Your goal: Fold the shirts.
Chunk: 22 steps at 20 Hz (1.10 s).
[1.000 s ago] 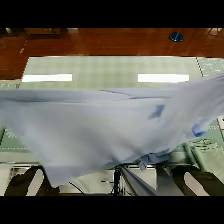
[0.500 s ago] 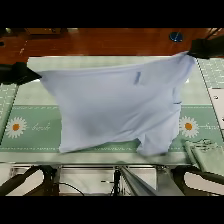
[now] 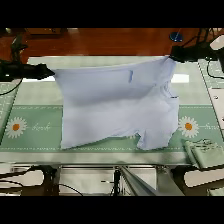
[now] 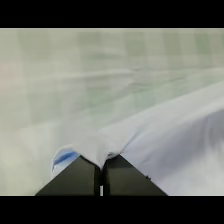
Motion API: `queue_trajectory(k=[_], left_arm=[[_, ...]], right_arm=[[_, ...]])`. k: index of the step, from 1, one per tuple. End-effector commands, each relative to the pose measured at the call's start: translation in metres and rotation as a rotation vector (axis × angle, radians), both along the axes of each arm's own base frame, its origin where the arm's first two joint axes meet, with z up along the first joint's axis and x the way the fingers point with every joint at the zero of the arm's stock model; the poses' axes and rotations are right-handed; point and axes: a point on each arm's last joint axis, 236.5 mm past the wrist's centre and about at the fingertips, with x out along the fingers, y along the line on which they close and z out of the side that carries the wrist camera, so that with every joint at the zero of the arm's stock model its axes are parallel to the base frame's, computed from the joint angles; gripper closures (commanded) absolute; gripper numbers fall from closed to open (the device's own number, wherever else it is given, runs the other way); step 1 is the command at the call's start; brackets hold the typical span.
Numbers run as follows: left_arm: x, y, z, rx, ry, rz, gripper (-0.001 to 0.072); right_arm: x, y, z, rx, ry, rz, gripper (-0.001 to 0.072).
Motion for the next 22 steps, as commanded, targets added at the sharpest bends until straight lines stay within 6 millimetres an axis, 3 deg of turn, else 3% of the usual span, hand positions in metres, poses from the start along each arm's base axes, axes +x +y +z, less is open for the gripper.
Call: queue_trajectory(k=[1,3,7,9,11,14,16,19,22], left_arm=[[0.028,-0.014,-0.029,0.053,-0.049,0.002,0.0677],[0.040,-0.019,-0.039,0.088,-0.084,0.004,0.0677],[0.052,-0.005,-0.037,0.111,-0.123,0.056,0.0678],[0.035,-0.012,-0.044,0.068,-0.046,0.010,0.0678],[0.000,-0.023,-0.052,-0.030,0.115,-0.037,0.0678],[-0.046,-0.036,-0.060,-0.088,0.314,-0.109,0.0678],[-0.067,-0.033,-0.068,-0.063,0.411,-0.129,0.0678],[-0.084,-0.021,-0.085,-0.005,0.503,-0.127,0.0678],[-0.085,-0.024,-0.104,-0.028,0.554,-0.112,0.0677]], right_arm=[[0.014,-0.004,-0.033,0.003,0.012,-0.020,0.0689],[0.022,-0.008,-0.040,-0.016,-0.010,-0.022,0.0689],[0.031,-0.014,-0.036,-0.068,-0.066,-0.002,0.0689],[0.009,-0.006,-0.049,-0.047,0.041,0.045,0.0688],[-0.027,0.000,-0.064,-0.043,0.204,0.110,0.0689],[-0.079,-0.009,-0.081,-0.091,0.436,0.132,0.0689],[-0.102,-0.018,-0.088,-0.128,0.536,0.139,0.0688],[-0.109,-0.029,-0.091,-0.168,0.573,0.123,0.0688],[-0.104,-0.016,-0.101,-0.143,0.560,0.123,0.0688]])
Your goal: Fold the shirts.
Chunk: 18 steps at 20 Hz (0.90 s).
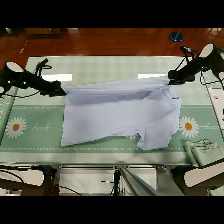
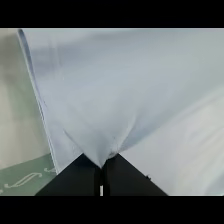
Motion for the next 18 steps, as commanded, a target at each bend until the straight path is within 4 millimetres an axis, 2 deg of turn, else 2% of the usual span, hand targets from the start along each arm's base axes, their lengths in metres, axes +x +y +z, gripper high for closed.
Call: queue_trajectory(k=[1,3,6,7,8,9,11,12,14,15,16,18], left_arm=[[-0.012,-0.002,-0.023,0.002,0.104,0.008,0.0677],[-0.009,-0.008,-0.031,-0.006,0.112,0.022,0.0677],[-0.005,-0.008,-0.031,-0.006,0.100,0.028,0.0670],[-0.005,-0.007,-0.028,-0.013,0.102,0.023,0.0562],[-0.005,-0.005,-0.021,-0.021,0.108,0.016,0.0271],[-0.005,0.000,-0.008,-0.034,0.114,0.001,0.0099],[0.004,0.023,0.033,-0.046,0.078,-0.010,0.0102],[0.006,0.041,0.055,-0.035,0.049,-0.001,0.0102],[-0.009,0.074,0.075,-0.009,0.045,0.049,0.0102],[-0.023,0.082,0.076,-0.020,0.062,0.084,0.0102],[-0.043,0.085,0.069,-0.034,0.095,0.115,0.0102],[-0.089,0.080,0.046,-0.069,0.156,0.139,0.0102]], right_arm=[[-0.010,0.006,-0.015,-0.007,0.054,0.001,0.0688],[-0.013,0.013,-0.028,-0.009,0.083,0.020,0.0688],[-0.009,0.012,-0.032,-0.020,0.073,0.013,0.0682],[-0.009,0.007,-0.032,-0.030,0.074,0.012,0.0589],[-0.014,0.000,-0.031,-0.058,0.091,0.019,0.0341],[-0.021,-0.013,-0.026,-0.106,0.107,0.043,0.0215],[-0.037,-0.059,0.001,-0.275,0.128,0.073,0.0214],[-0.039,-0.076,0.020,-0.302,0.097,0.025,0.0214],[-0.069,-0.105,0.053,-0.303,0.126,-0.055,0.0208],[-0.085,-0.108,0.059,-0.245,0.139,-0.095,0.0165],[-0.104,-0.107,0.060,-0.177,0.161,-0.123,0.0165],[-0.137,-0.097,0.048,-0.033,0.176,-0.146,0.0165]])
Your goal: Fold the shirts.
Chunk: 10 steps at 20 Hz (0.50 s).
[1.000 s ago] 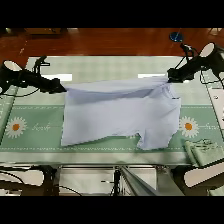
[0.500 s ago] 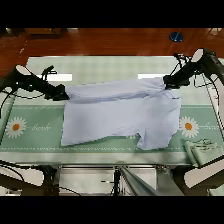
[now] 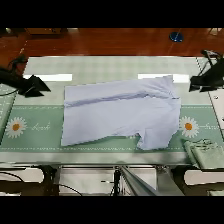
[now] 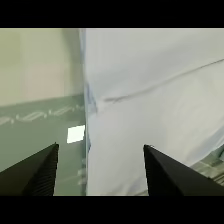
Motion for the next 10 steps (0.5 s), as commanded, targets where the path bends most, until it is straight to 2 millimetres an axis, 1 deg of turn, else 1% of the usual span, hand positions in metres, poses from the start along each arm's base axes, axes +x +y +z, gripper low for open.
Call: queue_trajectory(k=[1,2,3,4,5,6,7,10], left_arm=[[-0.073,-0.002,-0.022,-0.055,0.088,0.033,0.0101],[-0.099,-0.013,-0.035,-0.084,0.128,0.023,0.0101],[-0.119,-0.023,-0.046,-0.108,0.160,0.012,0.0101],[-0.137,-0.032,-0.056,-0.131,0.201,0.002,0.0101],[-0.151,-0.040,-0.063,-0.154,0.242,-0.002,0.0101],[-0.162,-0.046,-0.070,-0.169,0.271,-0.002,0.0101],[-0.168,-0.050,-0.077,-0.173,0.283,0.006,0.0101],[-0.186,-0.059,-0.089,-0.189,0.330,0.020,0.0101]], right_arm=[[-0.052,0.012,-0.003,0.209,0.001,-0.081,0.0165],[-0.061,0.017,-0.010,0.265,-0.015,-0.113,0.0166],[-0.068,0.021,-0.017,0.299,-0.023,-0.138,0.0166],[-0.074,0.023,-0.024,0.324,-0.025,-0.159,0.0166],[-0.080,0.025,-0.029,0.341,-0.017,-0.168,0.0167],[-0.087,0.026,-0.034,0.352,-0.001,-0.172,0.0168],[-0.091,0.028,-0.038,0.358,0.011,-0.167,0.0169],[-0.092,0.034,-0.042,0.377,0.010,-0.165,0.0169]])
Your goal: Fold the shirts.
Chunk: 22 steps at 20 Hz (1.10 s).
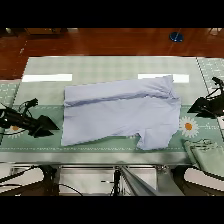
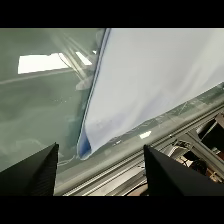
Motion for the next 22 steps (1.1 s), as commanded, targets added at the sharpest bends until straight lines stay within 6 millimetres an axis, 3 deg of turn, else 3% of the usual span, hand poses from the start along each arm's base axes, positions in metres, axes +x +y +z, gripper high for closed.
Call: queue_trajectory(k=[1,8,11,12,14,15,18,20,22], left_arm=[[-0.031,-0.015,-0.015,-0.032,0.065,0.001,0.0101],[-0.040,-0.028,-0.030,-0.005,0.091,-0.023,0.0101],[-0.028,-0.039,-0.042,0.059,0.077,-0.027,0.0105],[-0.021,-0.045,-0.045,0.070,0.061,-0.020,0.0141],[-0.012,-0.050,-0.050,0.098,0.029,-0.016,0.0540],[-0.012,-0.052,-0.051,0.101,0.024,-0.027,0.0679],[-0.017,-0.049,-0.051,0.105,0.038,-0.042,0.0676],[-0.021,-0.048,-0.049,0.097,0.051,-0.048,0.0676],[-0.021,-0.046,-0.049,0.096,0.053,-0.043,0.0676]], right_arm=[[-0.003,0.008,-0.006,0.041,-0.017,-0.012,0.0169],[-0.001,0.008,-0.006,0.042,-0.024,-0.009,0.0170],[-0.002,0.009,-0.005,0.047,-0.023,-0.009,0.0172],[-0.002,0.009,-0.005,0.049,-0.020,-0.008,0.0181],[-0.004,0.011,-0.005,0.054,-0.014,-0.006,0.0182],[-0.005,0.012,-0.004,0.059,-0.010,-0.004,0.0182],[-0.008,0.010,-0.005,0.051,0.000,0.008,0.0177],[-0.023,0.007,-0.012,0.054,0.043,0.008,0.0176],[-0.038,0.017,-0.021,0.131,0.075,-0.026,0.0176]])
